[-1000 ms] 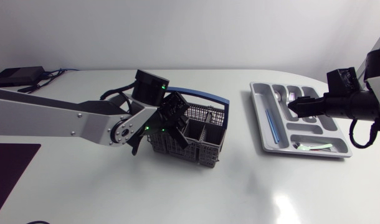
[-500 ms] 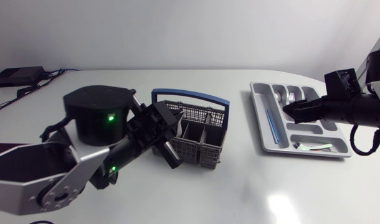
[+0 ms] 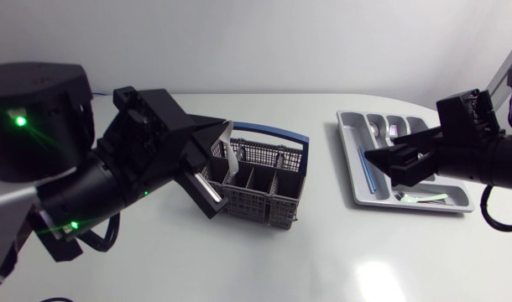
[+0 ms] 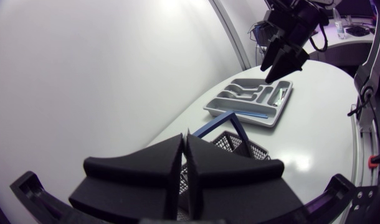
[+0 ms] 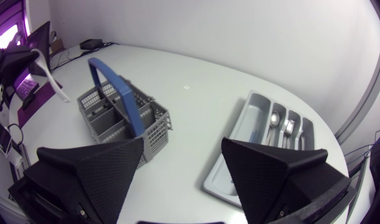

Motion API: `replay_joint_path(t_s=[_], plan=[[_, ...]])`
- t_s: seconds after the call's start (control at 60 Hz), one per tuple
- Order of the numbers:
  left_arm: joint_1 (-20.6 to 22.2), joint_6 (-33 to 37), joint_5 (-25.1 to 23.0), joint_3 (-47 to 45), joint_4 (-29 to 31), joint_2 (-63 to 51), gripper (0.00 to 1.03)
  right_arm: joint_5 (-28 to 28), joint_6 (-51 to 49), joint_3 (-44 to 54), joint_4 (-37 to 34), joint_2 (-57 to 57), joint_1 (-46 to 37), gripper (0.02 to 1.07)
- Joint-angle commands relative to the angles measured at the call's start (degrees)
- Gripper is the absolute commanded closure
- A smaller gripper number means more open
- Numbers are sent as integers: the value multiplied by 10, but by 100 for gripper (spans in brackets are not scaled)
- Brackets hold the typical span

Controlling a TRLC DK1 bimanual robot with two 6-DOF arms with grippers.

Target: Unload the cutlery basket into the drawer organizer.

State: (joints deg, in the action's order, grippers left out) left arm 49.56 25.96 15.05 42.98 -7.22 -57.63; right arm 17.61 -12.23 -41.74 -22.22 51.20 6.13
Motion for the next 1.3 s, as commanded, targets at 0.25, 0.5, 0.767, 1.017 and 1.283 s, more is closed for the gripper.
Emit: replay_joint_path(t_s=[0.25, 0.5, 0.767, 1.017, 1.283], plan=[[-5, -167, -68, 163, 156, -56, 100, -24, 36, -19, -51, -48, 138, 17], [-50, -229, -161, 236, 216, -127, 100, -67, 39, -69, -35, 12, 235, 18], [-73, -264, -201, 275, 242, -182, 100, -89, 47, -126, 2, 107, 284, 22], [-89, -283, -211, 300, 245, -209, 100, -97, 55, -179, 11, 182, 303, 28], [-90, -294, -217, 309, 245, -222, 100, -106, 60, -213, 25, 228, 303, 40]])
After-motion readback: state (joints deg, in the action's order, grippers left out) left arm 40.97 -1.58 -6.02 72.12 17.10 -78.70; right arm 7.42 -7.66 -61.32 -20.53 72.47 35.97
